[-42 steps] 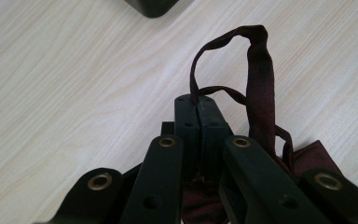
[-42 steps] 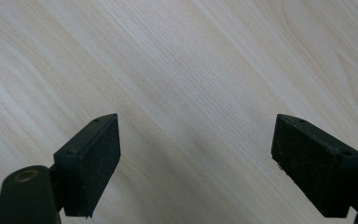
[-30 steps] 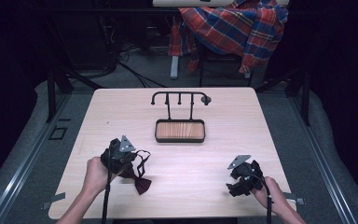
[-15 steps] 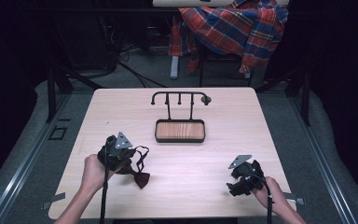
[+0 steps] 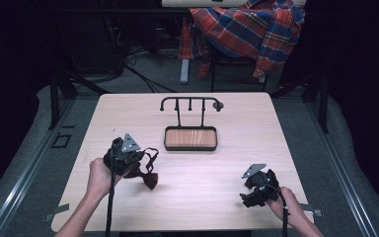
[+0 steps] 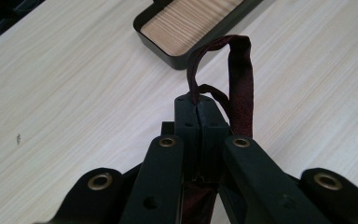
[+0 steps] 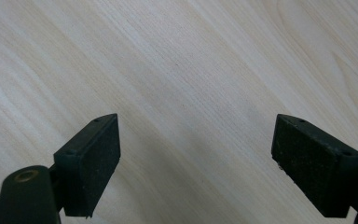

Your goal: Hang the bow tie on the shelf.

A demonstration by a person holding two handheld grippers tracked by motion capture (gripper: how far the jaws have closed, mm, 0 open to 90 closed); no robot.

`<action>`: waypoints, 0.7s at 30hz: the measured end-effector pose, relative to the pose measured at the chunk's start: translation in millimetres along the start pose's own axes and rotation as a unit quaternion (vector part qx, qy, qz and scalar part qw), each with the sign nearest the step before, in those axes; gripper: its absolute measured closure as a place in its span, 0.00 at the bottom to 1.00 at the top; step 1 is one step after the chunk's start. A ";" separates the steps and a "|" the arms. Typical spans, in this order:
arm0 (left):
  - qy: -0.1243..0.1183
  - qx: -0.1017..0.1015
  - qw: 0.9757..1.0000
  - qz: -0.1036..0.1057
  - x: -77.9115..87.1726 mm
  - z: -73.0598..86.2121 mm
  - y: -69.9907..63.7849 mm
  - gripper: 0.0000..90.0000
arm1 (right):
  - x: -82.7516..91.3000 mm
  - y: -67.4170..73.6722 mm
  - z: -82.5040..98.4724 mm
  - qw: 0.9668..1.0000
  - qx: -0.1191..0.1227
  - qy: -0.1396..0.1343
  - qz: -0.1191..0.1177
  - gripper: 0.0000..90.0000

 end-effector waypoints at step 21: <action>-0.006 -0.002 1.000 -0.017 -1.1 -22.7 13.4 0.99 | 1.4 -1.1 1.1 1.000 0.006 0.003 0.002 0.17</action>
Point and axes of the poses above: each handheld gripper's, and its own axes: x roughly backward along the jaws, z roughly out of its underside, y roughly to its left, the point moved 8 cm from there along -x, roughly forward along the jaws, and after that the axes turned 8 degrees about z, right-handed, at the moved point
